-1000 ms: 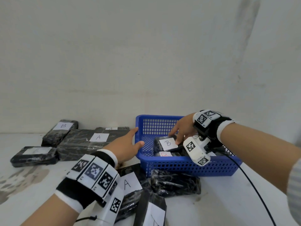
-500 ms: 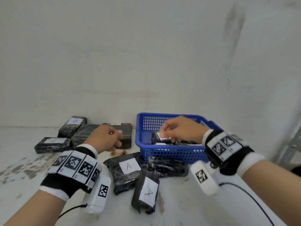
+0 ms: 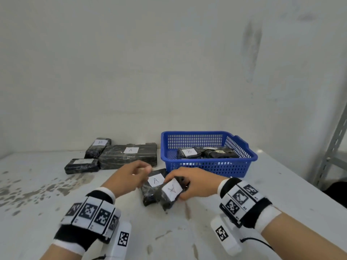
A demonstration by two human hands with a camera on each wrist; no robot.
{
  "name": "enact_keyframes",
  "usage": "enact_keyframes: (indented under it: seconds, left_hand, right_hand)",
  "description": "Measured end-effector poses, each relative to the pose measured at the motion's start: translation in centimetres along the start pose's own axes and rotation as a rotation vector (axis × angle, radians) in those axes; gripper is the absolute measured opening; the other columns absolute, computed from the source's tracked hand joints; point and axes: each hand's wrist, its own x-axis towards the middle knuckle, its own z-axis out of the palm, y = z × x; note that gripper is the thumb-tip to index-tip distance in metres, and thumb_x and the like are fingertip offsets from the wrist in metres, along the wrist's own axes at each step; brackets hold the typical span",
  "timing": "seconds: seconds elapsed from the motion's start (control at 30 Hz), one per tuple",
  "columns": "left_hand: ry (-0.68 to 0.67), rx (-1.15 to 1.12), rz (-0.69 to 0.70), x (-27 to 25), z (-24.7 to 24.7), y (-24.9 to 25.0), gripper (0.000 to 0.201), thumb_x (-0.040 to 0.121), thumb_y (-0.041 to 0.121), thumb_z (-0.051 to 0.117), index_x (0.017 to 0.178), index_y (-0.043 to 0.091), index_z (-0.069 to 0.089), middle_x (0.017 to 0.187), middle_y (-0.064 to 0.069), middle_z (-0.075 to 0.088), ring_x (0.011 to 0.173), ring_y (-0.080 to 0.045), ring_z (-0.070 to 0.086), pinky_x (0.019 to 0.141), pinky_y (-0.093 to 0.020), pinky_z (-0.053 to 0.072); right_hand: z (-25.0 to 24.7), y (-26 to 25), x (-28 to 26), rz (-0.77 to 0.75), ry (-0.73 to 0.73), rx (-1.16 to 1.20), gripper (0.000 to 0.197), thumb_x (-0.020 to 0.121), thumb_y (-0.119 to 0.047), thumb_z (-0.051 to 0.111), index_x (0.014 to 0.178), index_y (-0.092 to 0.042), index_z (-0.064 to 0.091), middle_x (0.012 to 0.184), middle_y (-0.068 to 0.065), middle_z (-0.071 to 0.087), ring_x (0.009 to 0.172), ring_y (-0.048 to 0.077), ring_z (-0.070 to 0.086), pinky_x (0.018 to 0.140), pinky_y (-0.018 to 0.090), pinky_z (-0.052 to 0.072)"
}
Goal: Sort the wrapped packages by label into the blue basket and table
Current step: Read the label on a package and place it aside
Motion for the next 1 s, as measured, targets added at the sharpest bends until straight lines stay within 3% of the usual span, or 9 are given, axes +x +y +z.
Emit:
enact_keyframes:
  seconds: [0.1, 0.2, 0.27, 0.33, 0.4, 0.5, 0.57, 0.67, 1.0]
  left_hand:
    - [-0.103, -0.191, 0.098, -1.5, -0.8, 2.6, 0.053, 0.074, 0.064, 0.057, 0.118, 0.034, 0.056, 0.106, 0.003, 0.071, 0.087, -0.013, 0.073, 0.074, -0.029, 0.057]
    - [-0.034, -0.472, 0.205, -2.3, -1.8, 5.2, 0.047, 0.076, 0.038, 0.074, 0.116, 0.02, 0.06, 0.107, -0.008, 0.072, 0.089, -0.028, 0.073, 0.08, -0.046, 0.06]
    - [0.058, -0.514, 0.301, -2.7, -2.6, 6.7, 0.033, 0.085, 0.021, 0.067, 0.117, 0.018, 0.06, 0.108, -0.011, 0.072, 0.089, -0.028, 0.073, 0.076, -0.041, 0.061]
    - [0.112, -0.516, 0.39, -3.2, -3.3, 8.0, 0.035, 0.085, 0.024, 0.065, 0.119, 0.02, 0.061, 0.105, -0.008, 0.074, 0.088, -0.02, 0.073, 0.072, -0.027, 0.059]
    - [0.124, -0.484, 0.456, -3.9, -4.0, 8.9, 0.04, 0.082, 0.028, 0.073, 0.12, 0.025, 0.062, 0.104, -0.002, 0.075, 0.089, -0.016, 0.073, 0.077, -0.024, 0.057]
    - [0.179, -0.452, 0.507, -4.7, -4.7, 9.6, 0.044, 0.076, 0.03, 0.078, 0.118, 0.031, 0.063, 0.102, 0.002, 0.075, 0.092, -0.018, 0.072, 0.085, -0.029, 0.056]
    - [0.193, -0.459, 0.524, -5.0, -4.8, 9.7, 0.045, 0.073, 0.03, 0.073, 0.117, 0.033, 0.064, 0.102, 0.002, 0.075, 0.092, -0.018, 0.072, 0.086, -0.03, 0.056]
    - [0.179, -0.427, 0.537, -5.1, -5.0, 9.7, 0.049, 0.072, 0.032, 0.082, 0.117, 0.035, 0.064, 0.107, 0.002, 0.073, 0.098, -0.018, 0.071, 0.09, -0.037, 0.056]
    - [0.234, -0.374, 0.517, -5.0, -5.4, 9.5, 0.058, 0.057, 0.05, 0.079, 0.112, 0.036, 0.066, 0.102, 0.003, 0.075, 0.092, -0.016, 0.073, 0.093, -0.043, 0.054]
  right_hand:
    - [-2.5, -1.1, -1.2, -0.043, 0.224, 0.242, 0.05, 0.075, -0.024, 0.086, 0.115, -0.042, 0.061, 0.12, -0.009, 0.062, 0.108, 0.015, 0.066, 0.096, 0.041, 0.056]
    - [-5.1, -3.4, -2.8, -0.127, 0.422, 0.447, 0.048, 0.075, -0.022, 0.088, 0.112, -0.041, 0.065, 0.121, -0.004, 0.066, 0.104, 0.017, 0.07, 0.093, 0.042, 0.058]
    - [-6.2, -4.9, -3.9, -0.202, 0.466, 0.56, 0.042, 0.082, -0.025, 0.082, 0.119, -0.036, 0.064, 0.119, -0.004, 0.07, 0.107, 0.017, 0.07, 0.095, 0.042, 0.058]
    - [-6.8, -6.0, -4.8, -0.264, 0.531, 0.63, 0.037, 0.088, -0.02, 0.074, 0.122, -0.031, 0.063, 0.116, -0.003, 0.072, 0.106, 0.017, 0.071, 0.092, 0.036, 0.058]
    - [-7.1, -6.9, -5.3, -0.294, 0.595, 0.694, 0.035, 0.089, -0.017, 0.071, 0.121, -0.027, 0.064, 0.114, 0.0, 0.073, 0.099, 0.019, 0.073, 0.085, 0.03, 0.06]
    - [-7.3, -7.7, -5.9, -0.32, 0.615, 0.722, 0.041, 0.082, -0.025, 0.07, 0.123, -0.025, 0.064, 0.105, 0.0, 0.073, 0.07, 0.018, 0.07, 0.064, 0.027, 0.057]
    - [-7.2, -7.8, -6.0, -0.345, 0.618, 0.737, 0.043, 0.08, -0.022, 0.072, 0.123, -0.026, 0.065, 0.096, -0.002, 0.072, 0.06, 0.014, 0.061, 0.059, 0.025, 0.053]
    - [-7.3, -8.0, -5.9, -0.381, 0.6, 0.762, 0.049, 0.076, -0.02, 0.072, 0.123, -0.028, 0.064, 0.087, -0.004, 0.071, 0.058, 0.011, 0.057, 0.06, 0.021, 0.051]
    - [-7.4, -8.5, -4.9, -0.382, 0.609, 0.7, 0.049, 0.073, -0.027, 0.073, 0.121, -0.028, 0.064, 0.084, -0.007, 0.074, 0.063, 0.009, 0.059, 0.064, 0.022, 0.053]
